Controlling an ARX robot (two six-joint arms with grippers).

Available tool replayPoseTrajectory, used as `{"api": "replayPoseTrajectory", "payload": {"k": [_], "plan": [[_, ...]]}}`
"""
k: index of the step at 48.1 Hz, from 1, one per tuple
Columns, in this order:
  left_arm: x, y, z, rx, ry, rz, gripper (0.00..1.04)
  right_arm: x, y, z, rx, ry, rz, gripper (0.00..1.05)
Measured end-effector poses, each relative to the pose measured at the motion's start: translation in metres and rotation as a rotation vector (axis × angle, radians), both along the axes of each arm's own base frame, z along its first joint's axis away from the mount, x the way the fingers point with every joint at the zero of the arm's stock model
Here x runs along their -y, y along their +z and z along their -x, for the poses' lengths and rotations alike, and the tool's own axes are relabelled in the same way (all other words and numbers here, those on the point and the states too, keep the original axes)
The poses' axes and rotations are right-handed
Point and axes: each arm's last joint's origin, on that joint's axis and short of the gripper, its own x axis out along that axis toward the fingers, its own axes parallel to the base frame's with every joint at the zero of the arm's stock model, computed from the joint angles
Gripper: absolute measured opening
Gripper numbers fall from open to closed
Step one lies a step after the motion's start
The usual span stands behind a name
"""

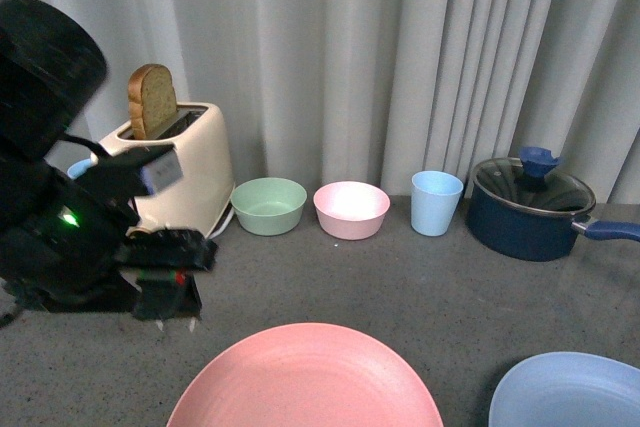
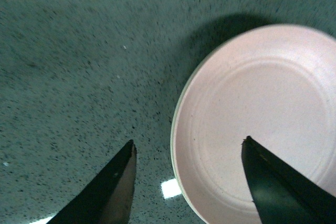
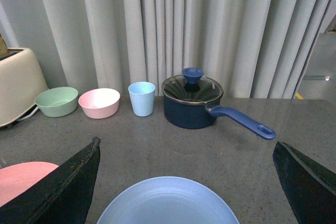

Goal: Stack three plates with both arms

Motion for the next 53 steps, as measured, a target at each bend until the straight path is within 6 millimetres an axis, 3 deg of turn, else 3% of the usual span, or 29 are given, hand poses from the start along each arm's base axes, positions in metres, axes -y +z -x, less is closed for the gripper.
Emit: {"api": "replayPoseTrajectory", "payload": {"k": [5, 11, 16, 22, 26, 31, 37, 45, 53], "plan": [[-0.027, 0.029, 0.007, 0.128, 0.045, 0.059, 0.8, 0.0, 0.0, 0.0, 0.0, 0.0, 0.0, 0.97], [-0.055, 0.064, 0.038, 0.329, 0.065, 0.155, 1.0, 0.0, 0.0, 0.0, 0.0, 0.0, 0.0, 0.97], [-0.06, 0.081, 0.059, 0.411, 0.068, 0.165, 0.97, 0.0, 0.0, 0.0, 0.0, 0.0, 0.0, 0.97], [-0.059, 0.082, 0.061, 0.421, 0.064, 0.168, 0.98, 0.0, 0.0, 0.0, 0.0, 0.0, 0.0, 0.97], [-0.062, 0.059, 0.066, 0.696, 0.223, 0.007, 0.81, 0.0, 0.0, 0.0, 0.0, 0.0, 0.0, 0.97], [-0.066, 0.053, 0.095, 0.965, 0.305, -0.013, 0.58, 0.0, 0.0, 0.0, 0.0, 0.0, 0.0, 0.97], [-0.066, 0.045, 0.121, 1.011, 0.299, -0.009, 0.31, 0.0, 0.0, 0.0, 0.0, 0.0, 0.0, 0.97], [-0.066, 0.03, 0.142, 0.99, 0.294, -0.012, 0.05, 0.0, 0.0, 0.0, 0.0, 0.0, 0.0, 0.97], [-0.066, 0.021, 0.166, 0.998, 0.294, -0.014, 0.04, 0.0, 0.0, 0.0, 0.0, 0.0, 0.0, 0.97]]}}
